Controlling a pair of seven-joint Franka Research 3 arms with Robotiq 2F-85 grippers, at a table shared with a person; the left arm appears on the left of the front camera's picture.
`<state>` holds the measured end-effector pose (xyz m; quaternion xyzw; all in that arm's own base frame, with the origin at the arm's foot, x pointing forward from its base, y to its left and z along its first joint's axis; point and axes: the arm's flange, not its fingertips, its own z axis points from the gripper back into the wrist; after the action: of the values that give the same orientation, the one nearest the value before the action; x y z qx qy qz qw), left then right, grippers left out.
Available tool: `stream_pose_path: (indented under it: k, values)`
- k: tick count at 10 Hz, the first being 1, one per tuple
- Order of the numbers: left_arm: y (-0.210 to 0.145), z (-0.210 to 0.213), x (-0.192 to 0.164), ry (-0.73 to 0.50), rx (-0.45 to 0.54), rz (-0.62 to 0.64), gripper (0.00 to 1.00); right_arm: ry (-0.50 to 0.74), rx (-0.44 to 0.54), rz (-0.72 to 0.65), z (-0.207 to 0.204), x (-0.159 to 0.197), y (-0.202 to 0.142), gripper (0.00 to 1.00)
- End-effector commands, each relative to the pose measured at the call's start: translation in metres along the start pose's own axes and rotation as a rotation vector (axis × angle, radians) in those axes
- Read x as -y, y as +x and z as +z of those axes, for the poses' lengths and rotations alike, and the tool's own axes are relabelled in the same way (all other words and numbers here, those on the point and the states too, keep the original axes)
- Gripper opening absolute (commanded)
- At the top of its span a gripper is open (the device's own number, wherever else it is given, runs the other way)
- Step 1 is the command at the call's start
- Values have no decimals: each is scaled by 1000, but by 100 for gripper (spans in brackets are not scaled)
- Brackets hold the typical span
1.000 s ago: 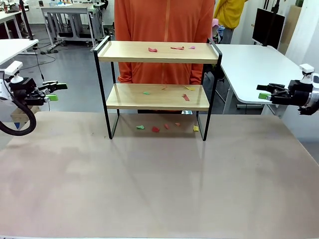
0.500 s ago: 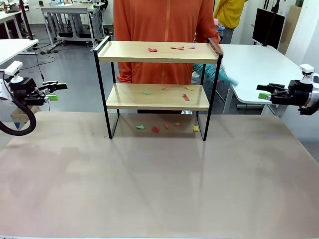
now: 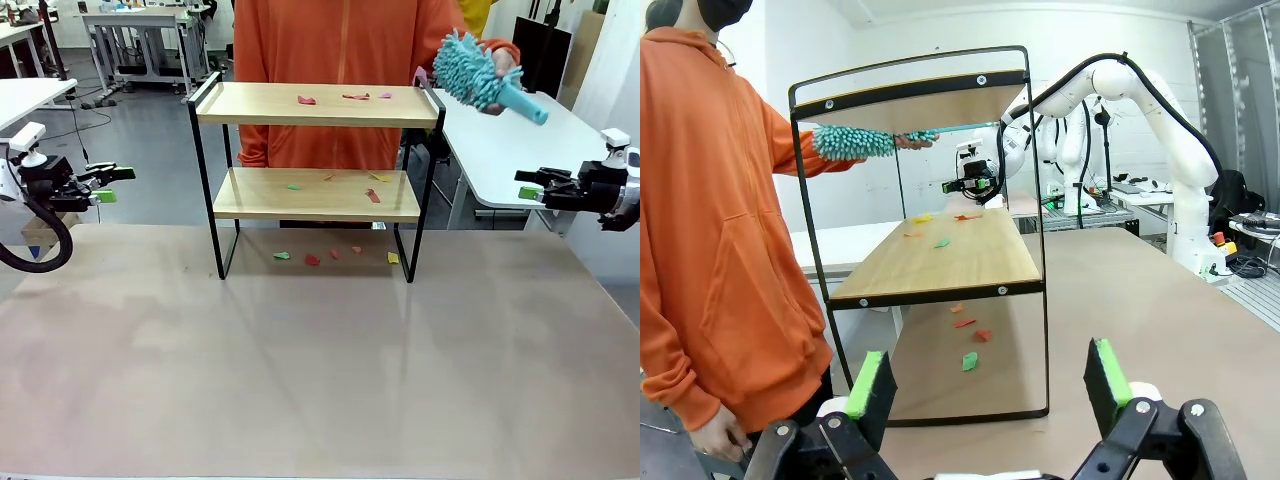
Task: Clean the shelf.
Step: Pick up the Duster handed by the human.
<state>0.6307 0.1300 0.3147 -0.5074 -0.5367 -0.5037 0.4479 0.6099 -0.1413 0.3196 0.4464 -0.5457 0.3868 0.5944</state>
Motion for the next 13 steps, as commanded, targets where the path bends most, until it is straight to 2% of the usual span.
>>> stream_pose_path:
  k: [1,10,13]
  values:
    - [2,-1,0,-2,3,-4,100,-1,-1,2,-1,-1,2,100]
    - [2,-1,0,-2,3,-4,100,0,0,0,0,0,0,100]
    - [2,-1,0,-2,3,-4,100,-84,-163,-102,14,-36,88,100]
